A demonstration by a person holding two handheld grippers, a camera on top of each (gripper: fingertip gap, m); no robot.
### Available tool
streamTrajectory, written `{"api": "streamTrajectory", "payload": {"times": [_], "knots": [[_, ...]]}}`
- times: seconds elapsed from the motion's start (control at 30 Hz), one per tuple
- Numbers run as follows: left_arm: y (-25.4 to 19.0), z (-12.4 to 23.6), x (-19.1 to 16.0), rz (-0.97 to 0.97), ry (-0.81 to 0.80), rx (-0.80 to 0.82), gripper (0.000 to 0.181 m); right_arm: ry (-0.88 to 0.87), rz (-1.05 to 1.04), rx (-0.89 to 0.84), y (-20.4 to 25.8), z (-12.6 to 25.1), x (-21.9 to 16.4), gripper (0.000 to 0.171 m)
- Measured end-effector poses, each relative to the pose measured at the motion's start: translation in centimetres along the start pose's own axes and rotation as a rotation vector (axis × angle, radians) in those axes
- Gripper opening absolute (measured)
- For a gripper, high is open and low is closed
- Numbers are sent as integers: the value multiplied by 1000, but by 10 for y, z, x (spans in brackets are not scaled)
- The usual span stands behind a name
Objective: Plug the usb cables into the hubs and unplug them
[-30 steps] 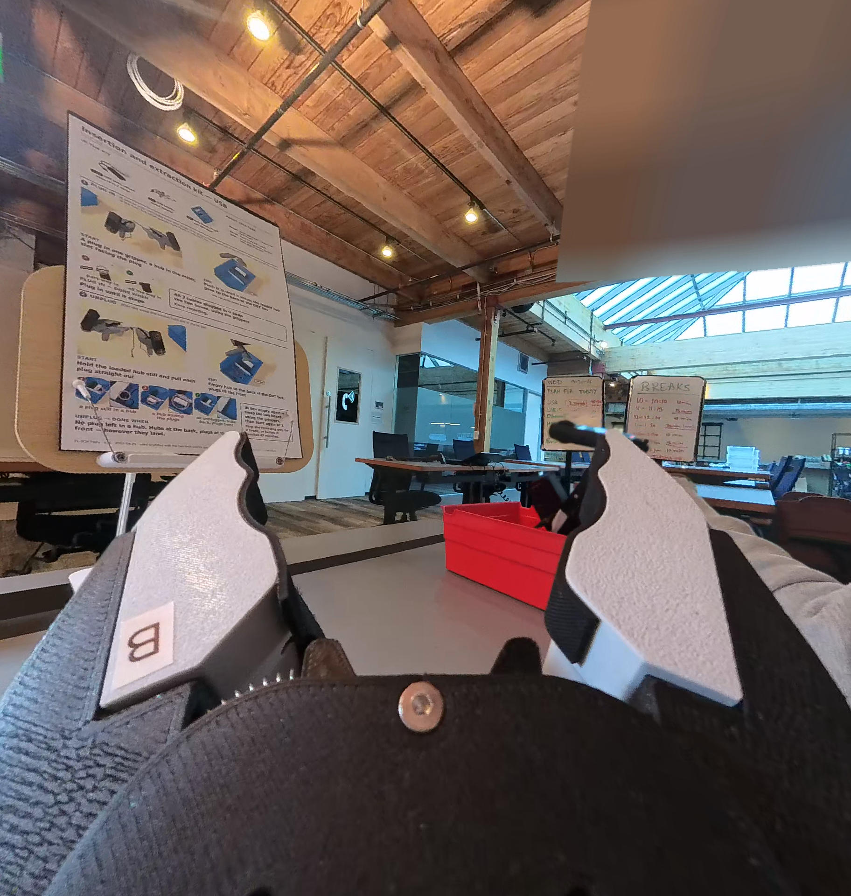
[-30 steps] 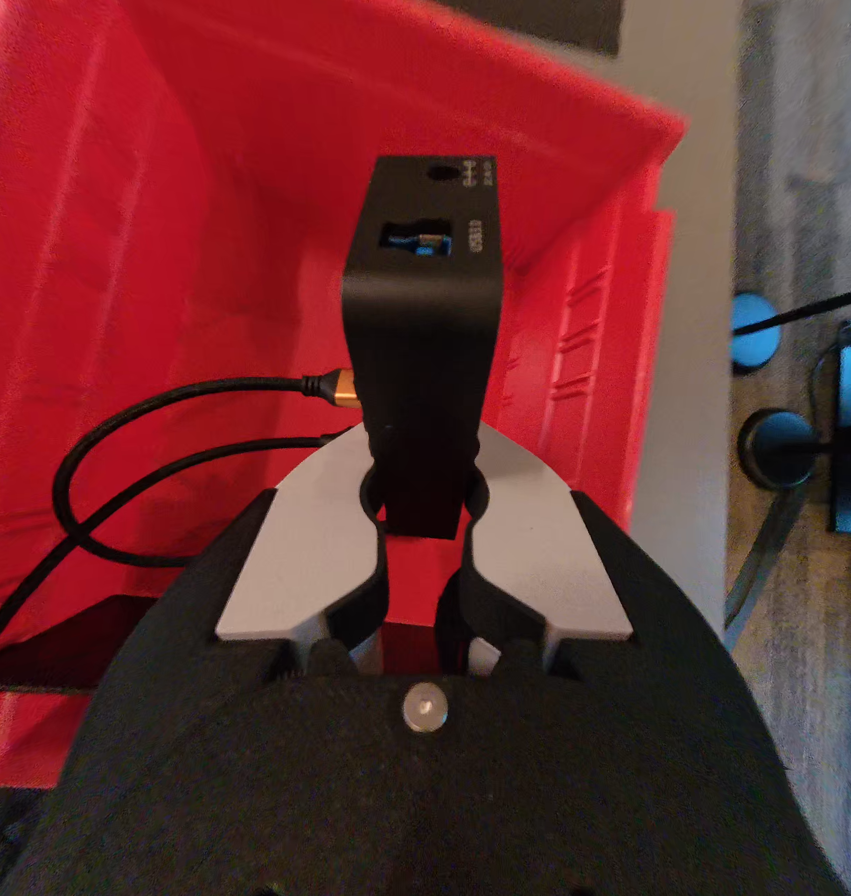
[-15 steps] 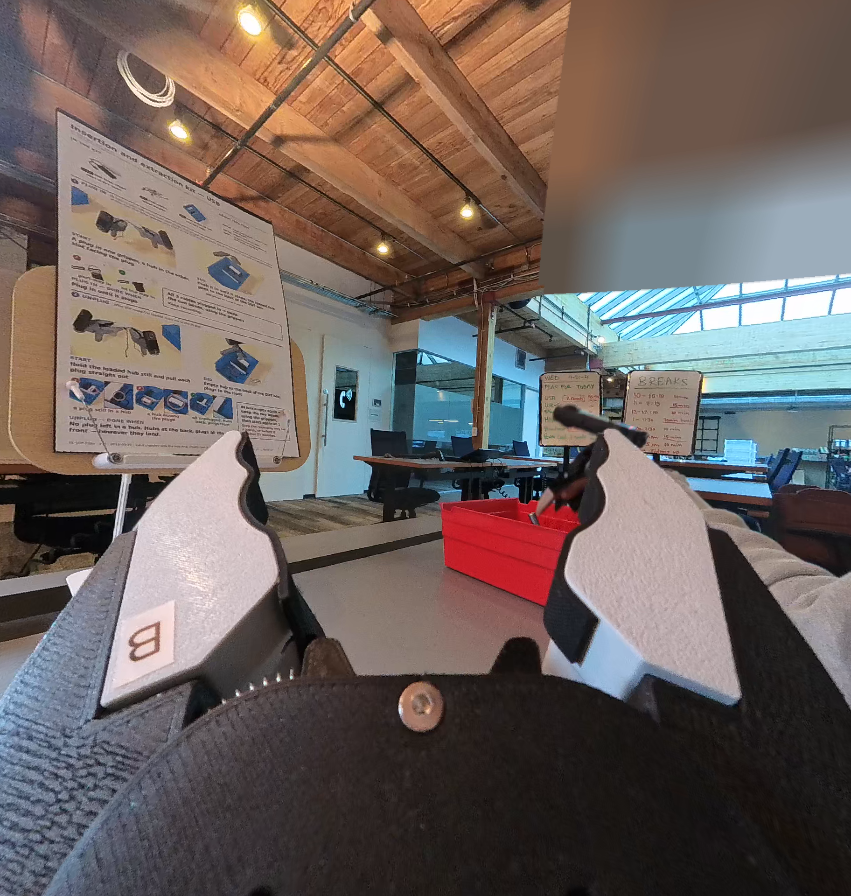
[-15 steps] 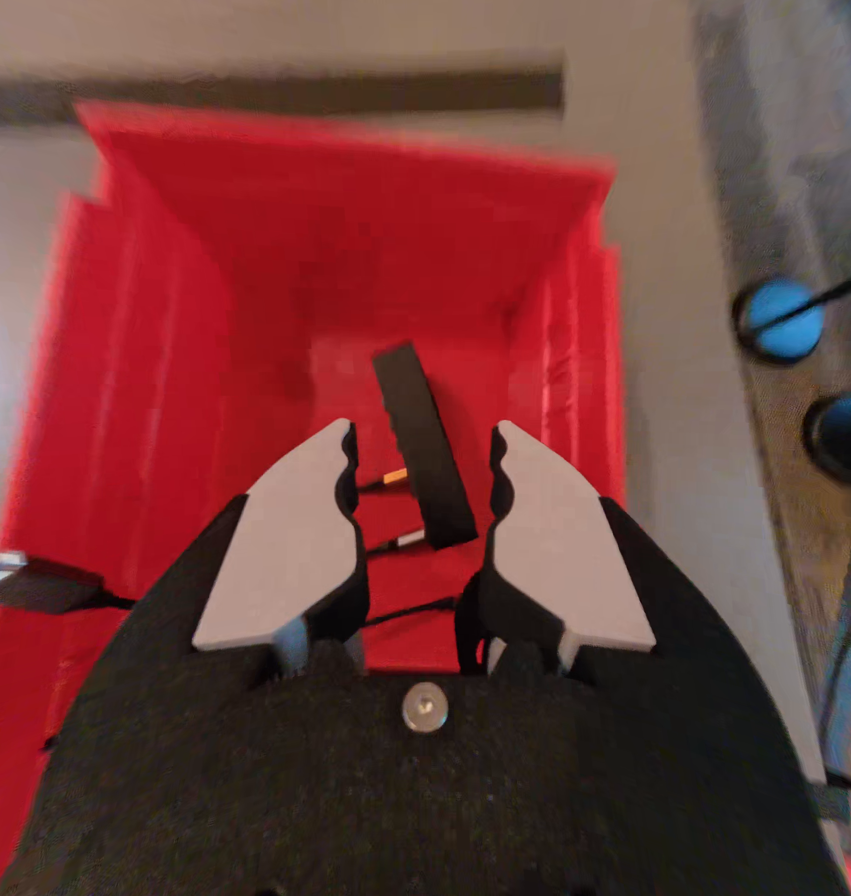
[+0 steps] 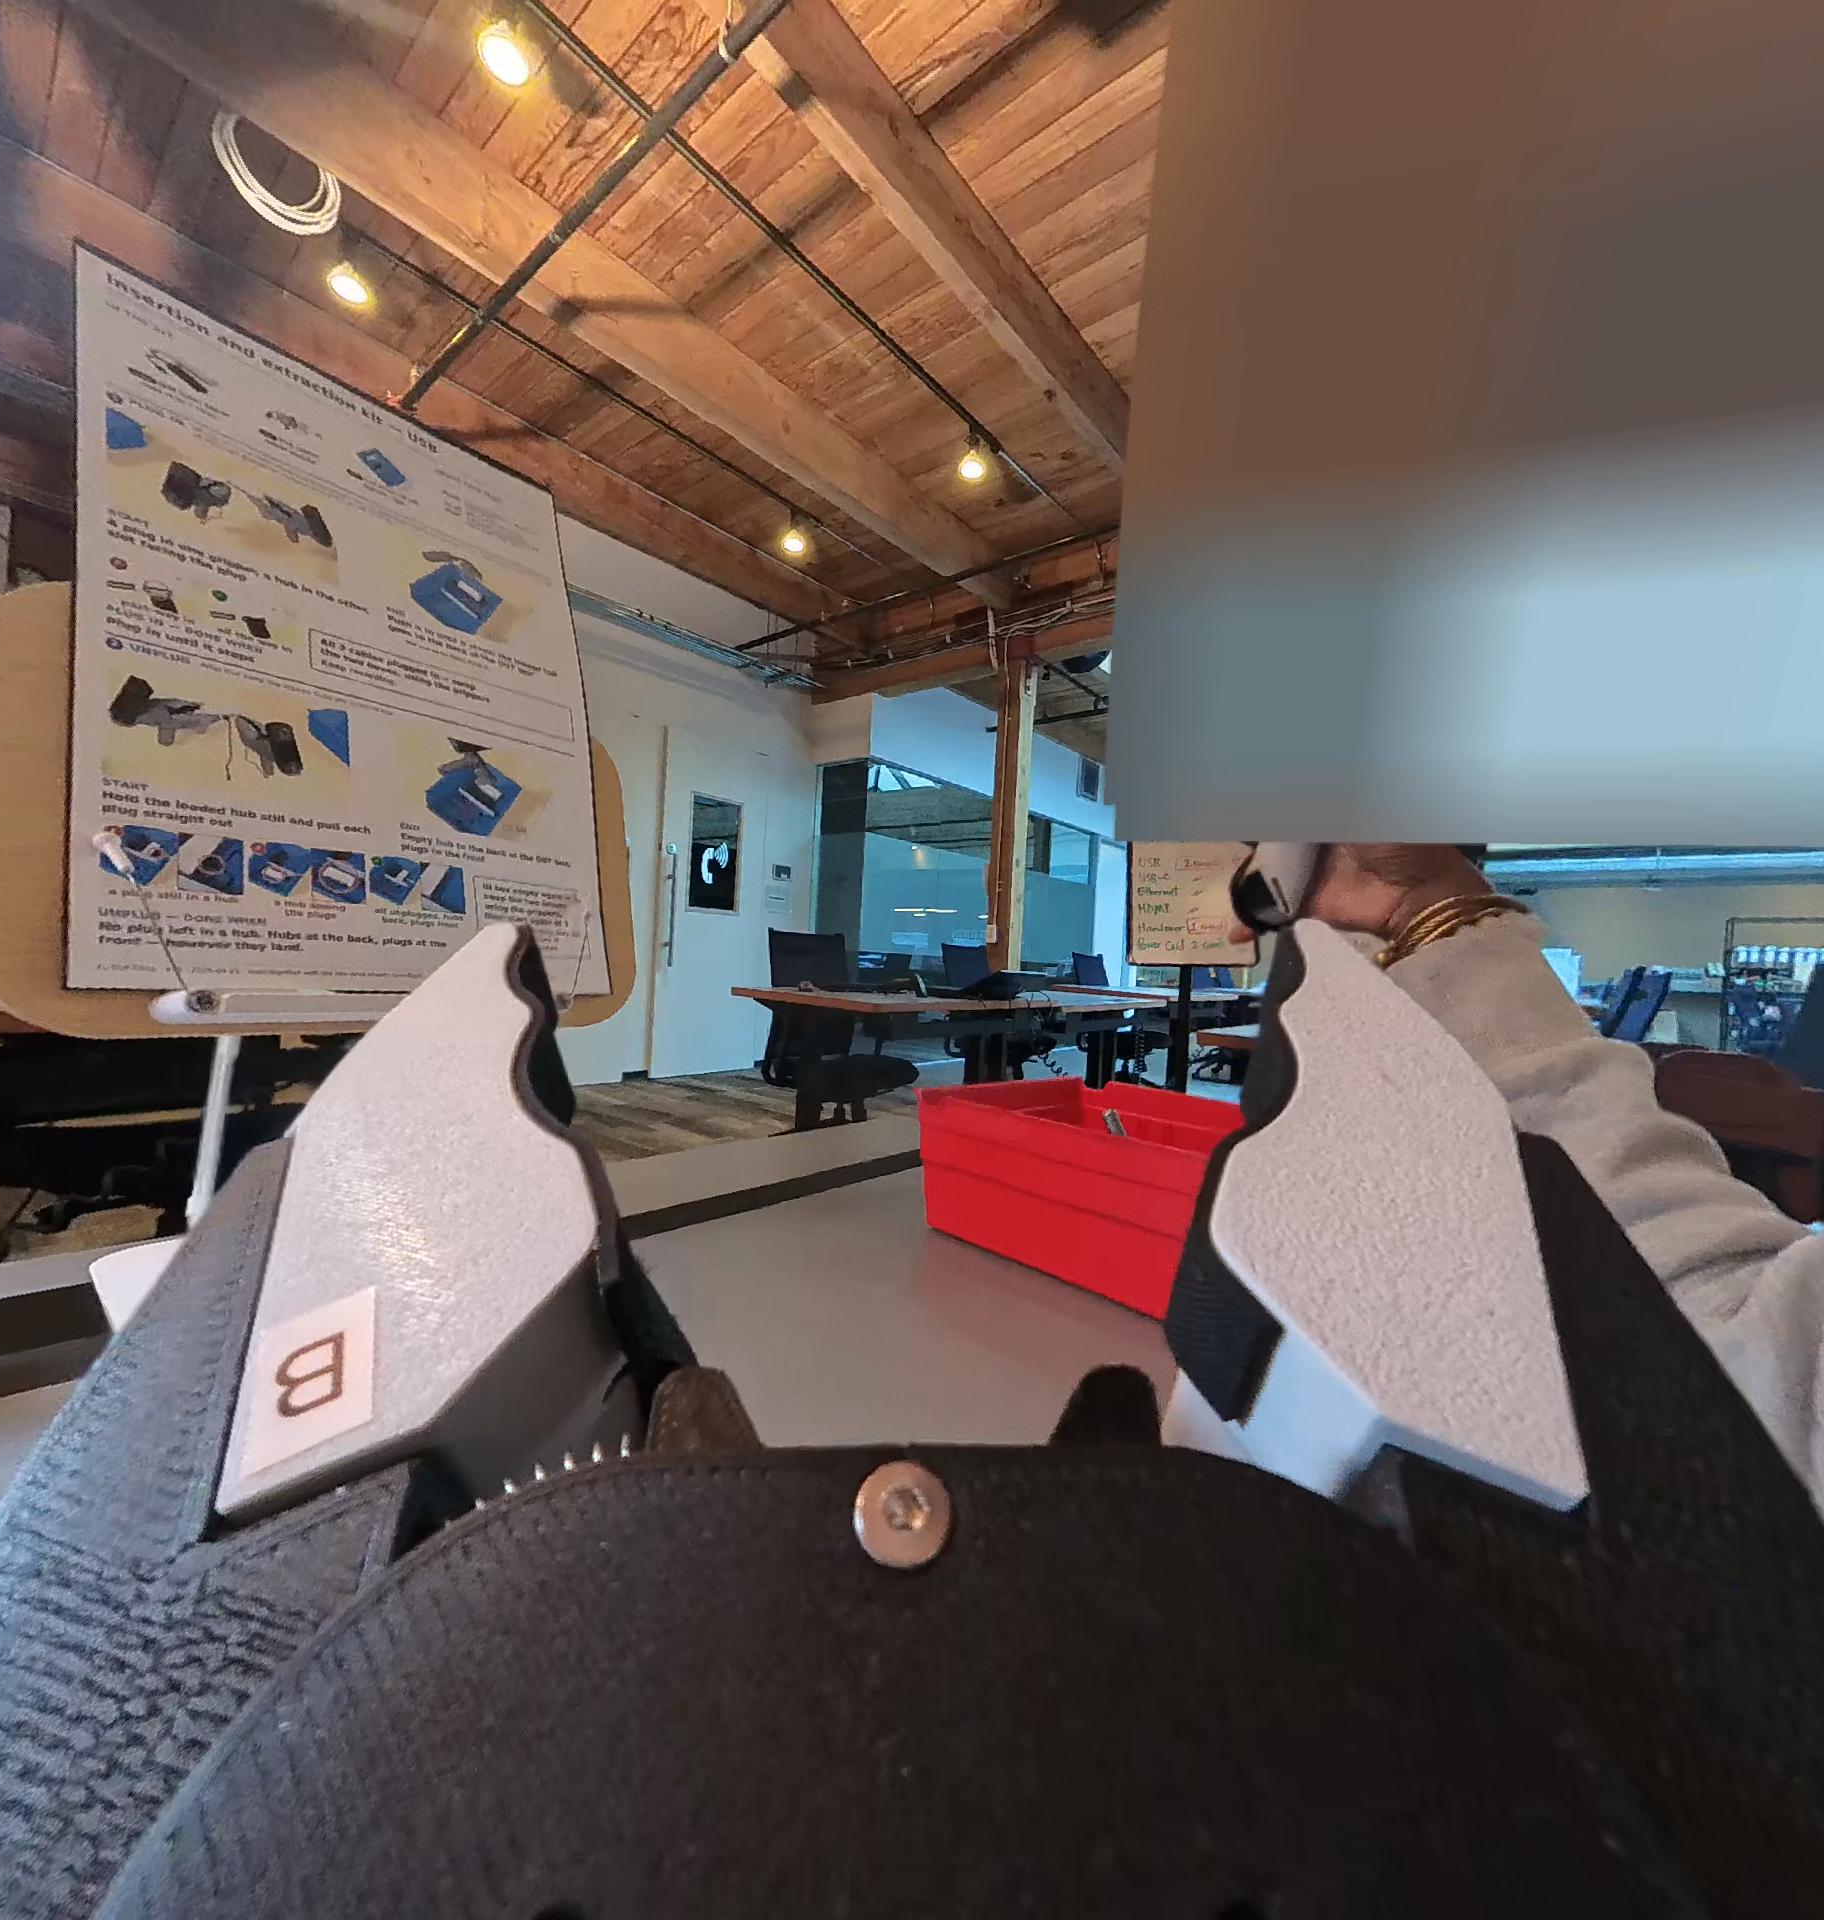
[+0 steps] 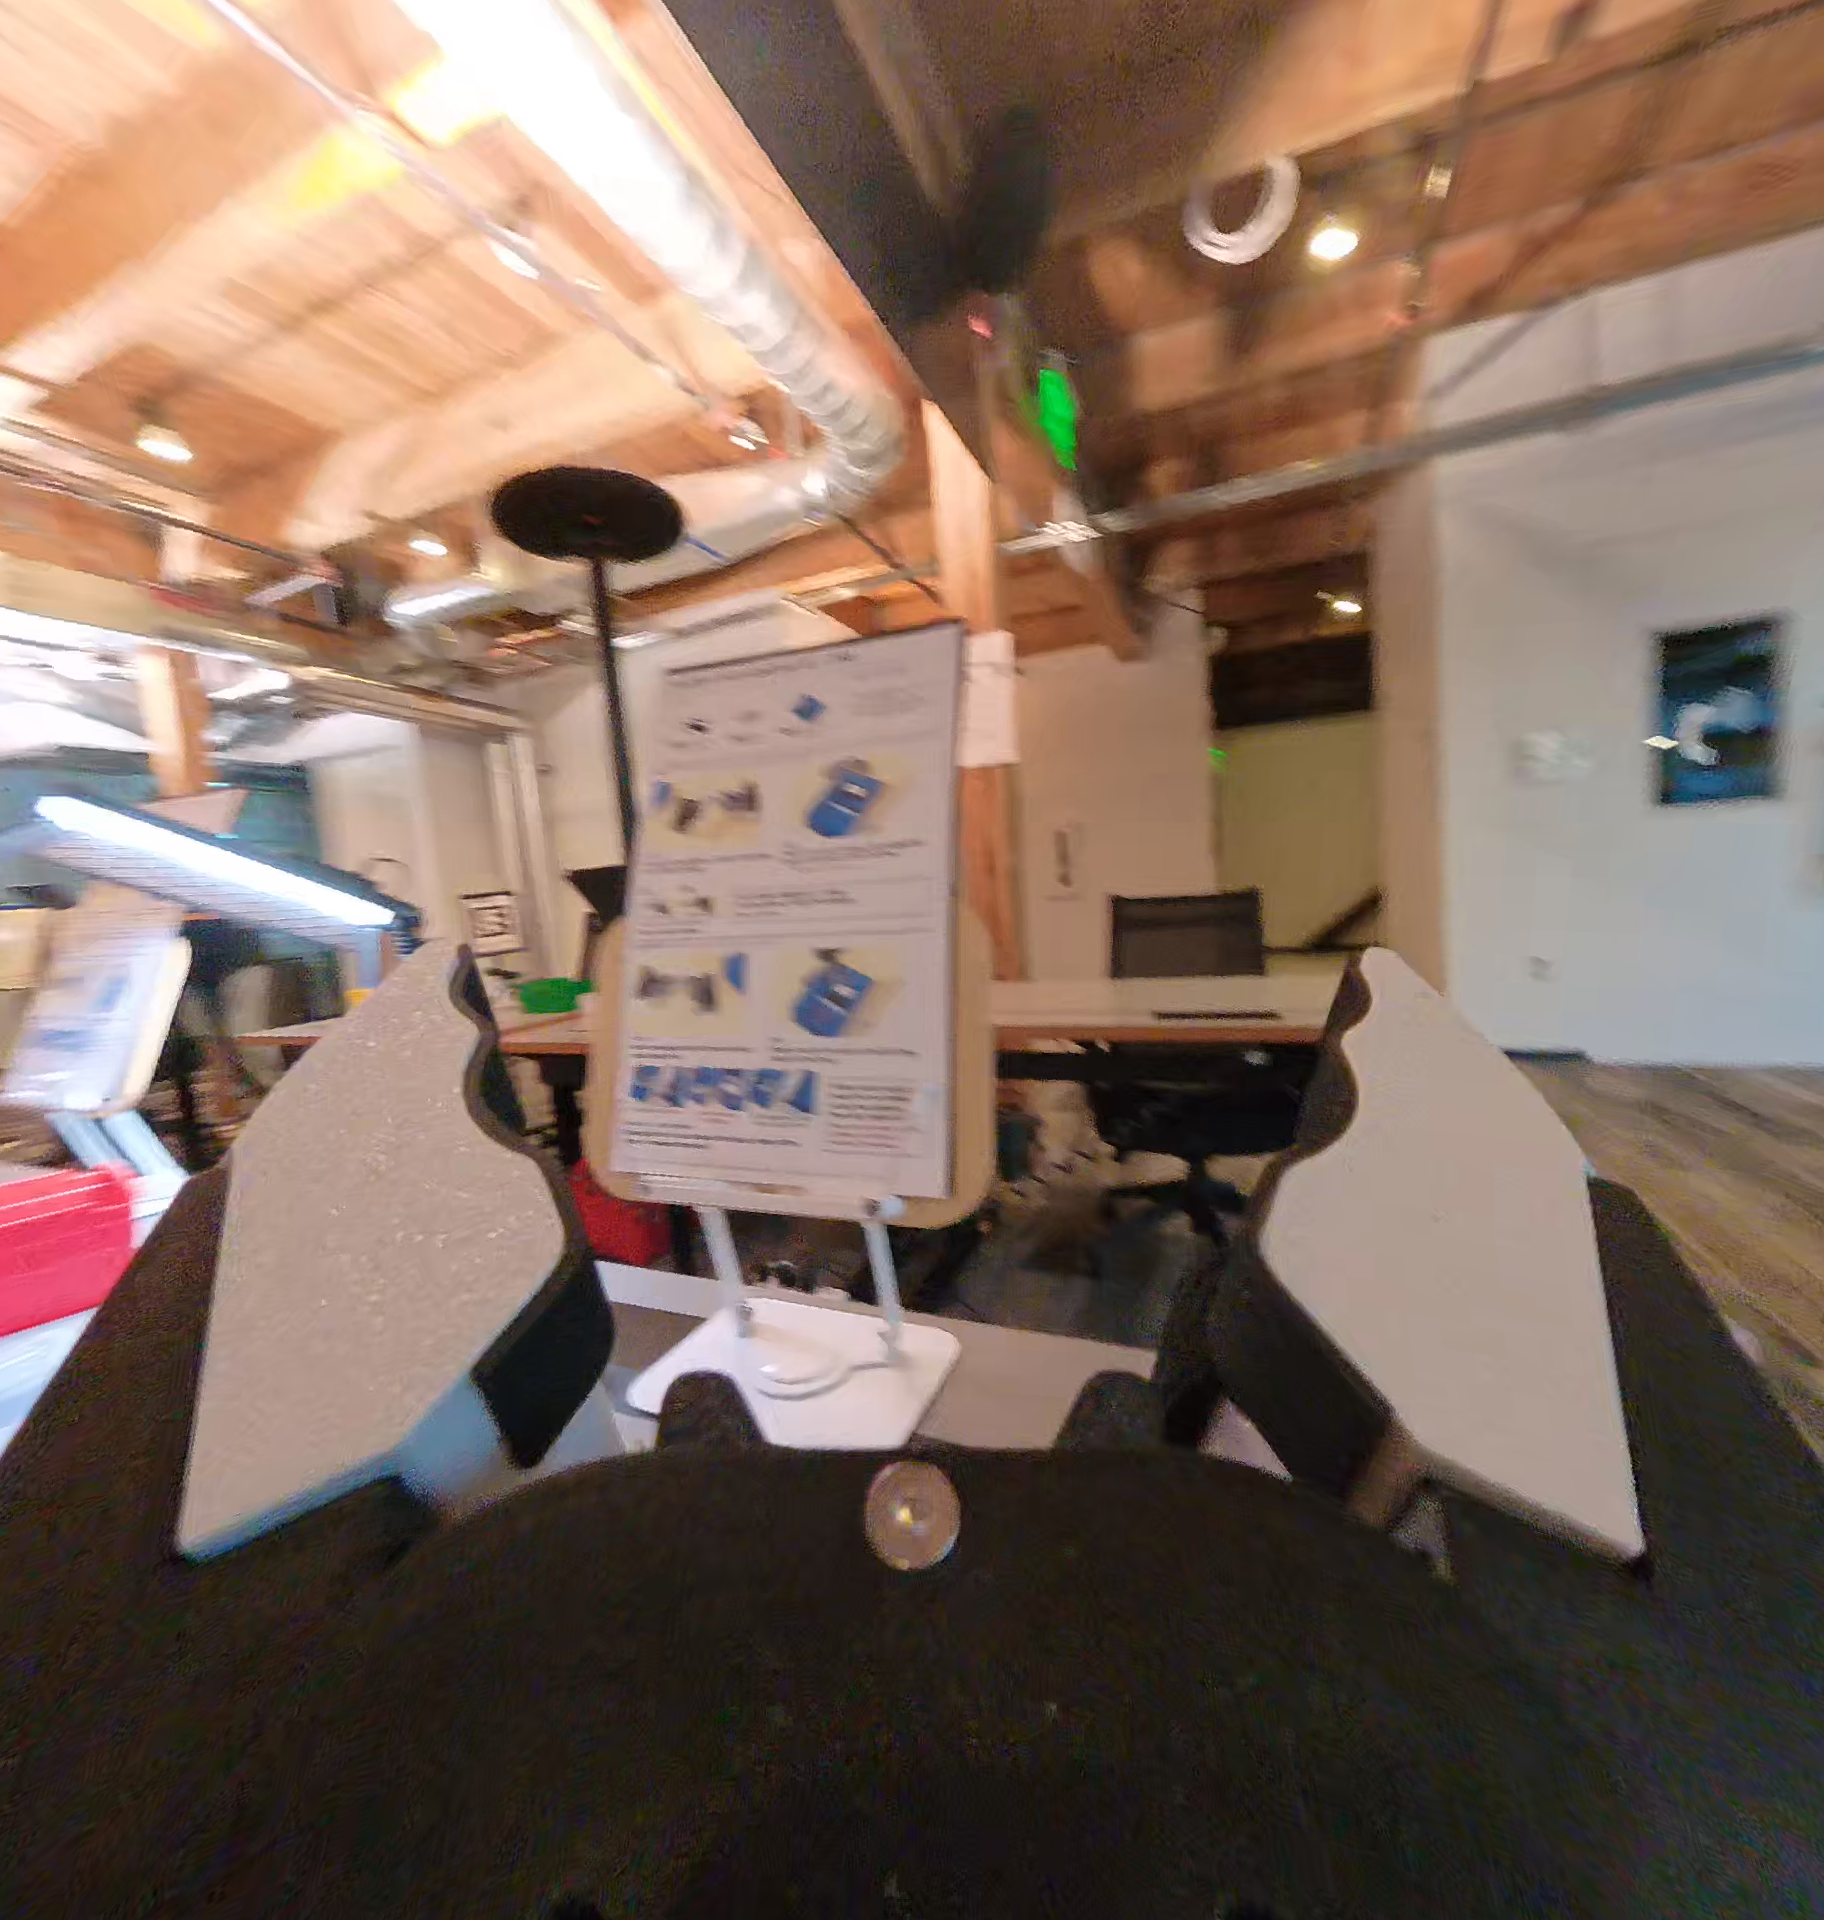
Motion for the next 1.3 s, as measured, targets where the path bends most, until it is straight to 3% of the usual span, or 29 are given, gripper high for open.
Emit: {"api": "streamTrajectory", "payload": {"times": [0.13,0.27,0.37,0.47,0.6,0.67,0.83,1.0,1.17,1.23,1.3], "knots": [[0,-2,32,126,-47,-31,116,-35,-10,164,27,4,12,145],[23,5,100,107,-46,-80,102,-42,-2,274,43,8,17,146],[69,19,149,-3,174,-45,91,-38,12,274,45,8,17,145],[133,29,164,38,621,-68,84,-54,-4,271,46,9,19,146],[223,53,121,81,1341,13,83,-88,-23,267,46,11,22,146],[254,65,91,121,1579,39,83,-109,-33,265,46,12,24,146],[290,65,36,219,1787,-1,83,-132,-39,266,46,12,26,146],[289,74,-2,180,2010,-174,86,-130,-45,267,45,9,23,146],[286,81,-27,45,2126,-287,86,-136,-66,266,46,6,21,146],[286,89,-38,-94,2209,-310,82,-133,-64,264,46,6,21,146],[280,85,-42,-173,2156,-398,74,-131,-60,256,45,6,20,145]]}}
Point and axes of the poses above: each gripper's, where its closed fingertips meet, z back along the fingers, x out of its top, y = z × x across the jaws, the point moved 8 cm from there along z, back along the fingers, and after that the axes turned 3 degrees about -x, right-handed, at the moved point
